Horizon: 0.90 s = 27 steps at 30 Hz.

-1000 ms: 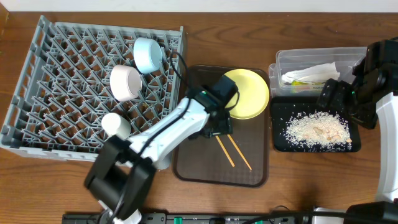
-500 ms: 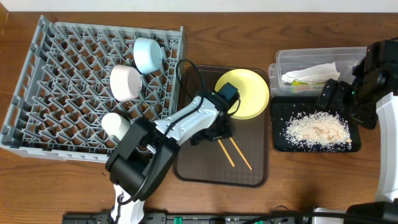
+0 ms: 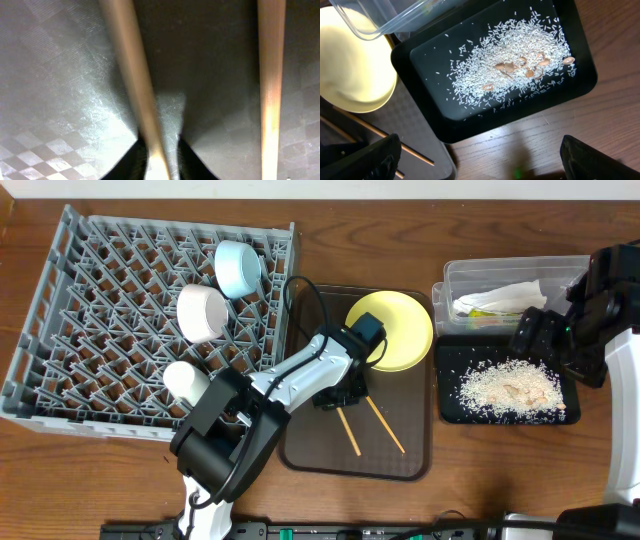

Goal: Sort waste into correct bins and load items into the dishwasher
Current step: 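Carry the chopstick left and stand it in the dish rack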

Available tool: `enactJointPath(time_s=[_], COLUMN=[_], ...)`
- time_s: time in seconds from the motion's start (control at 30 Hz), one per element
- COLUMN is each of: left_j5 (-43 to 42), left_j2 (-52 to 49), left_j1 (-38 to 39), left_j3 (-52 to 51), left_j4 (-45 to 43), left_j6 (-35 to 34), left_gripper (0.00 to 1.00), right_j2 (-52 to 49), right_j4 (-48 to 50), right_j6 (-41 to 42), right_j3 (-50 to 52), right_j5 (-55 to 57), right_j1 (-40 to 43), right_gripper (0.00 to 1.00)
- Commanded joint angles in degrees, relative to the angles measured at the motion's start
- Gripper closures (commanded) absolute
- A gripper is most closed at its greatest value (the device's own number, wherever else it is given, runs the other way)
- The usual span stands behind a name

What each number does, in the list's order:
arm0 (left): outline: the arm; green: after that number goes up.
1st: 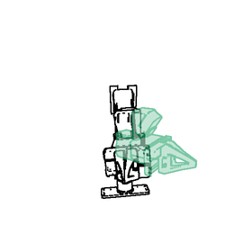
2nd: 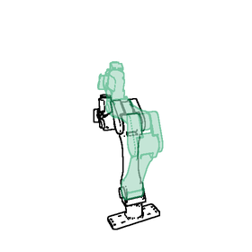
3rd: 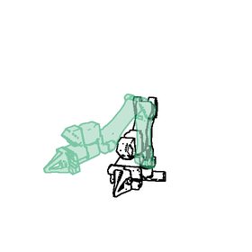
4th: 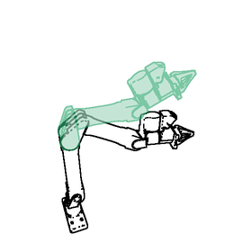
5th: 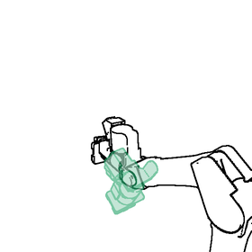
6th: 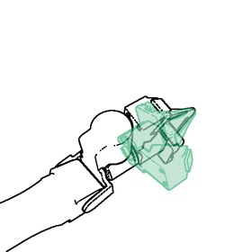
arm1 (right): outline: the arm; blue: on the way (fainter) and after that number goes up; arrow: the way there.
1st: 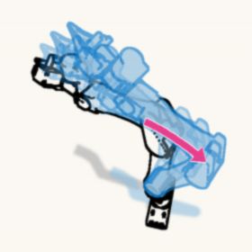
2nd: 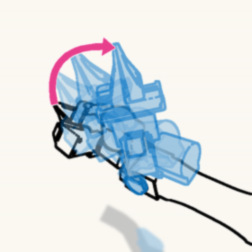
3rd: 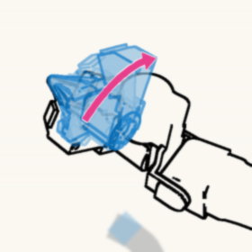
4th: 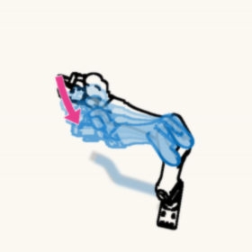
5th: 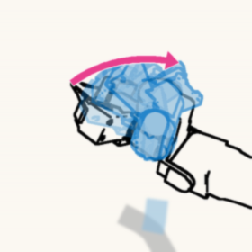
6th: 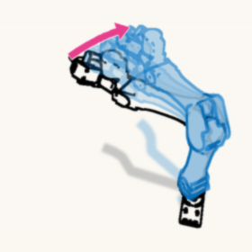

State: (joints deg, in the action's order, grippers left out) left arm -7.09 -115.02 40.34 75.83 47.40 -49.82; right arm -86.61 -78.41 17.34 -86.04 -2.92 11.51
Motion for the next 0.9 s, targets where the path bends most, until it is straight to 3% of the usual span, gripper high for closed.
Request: enactJointPath(time_s=[0.0, 0.2, 0.37, 0.87], left_j5=[1.16, 2.43, 3.34, 6.08], left_j2=[-2.56, -1.51, 3.19, 26.73], left_j1=[-0.02, -0.68, -3.8, -17.29], left_j3=[-0.61, -0.26, 1.79, 3.65], left_j4=[0.28, 0.24, 0.31, -0.13], left_j6=[-0.22, 0.33, 6.93, 44.04], left_gripper=[0.84, 0.87, 0.91, 0.92], right_j2=[0.13, 0.11, 0.13, 0.13], right_j4=[-0.09, -0.07, -0.28, -0.26], right_j6=[-0.7, -0.72, -0.72, -0.7], right_j3=[-0.83, -0.83, -0.83, -0.83], right_j5=[0.52, 0.52, 0.52, 0.5], right_j1=[0.2, 0.2, 0.2, 0.2], right_gripper=[0.01, 0.01, 0.01, 0.01])
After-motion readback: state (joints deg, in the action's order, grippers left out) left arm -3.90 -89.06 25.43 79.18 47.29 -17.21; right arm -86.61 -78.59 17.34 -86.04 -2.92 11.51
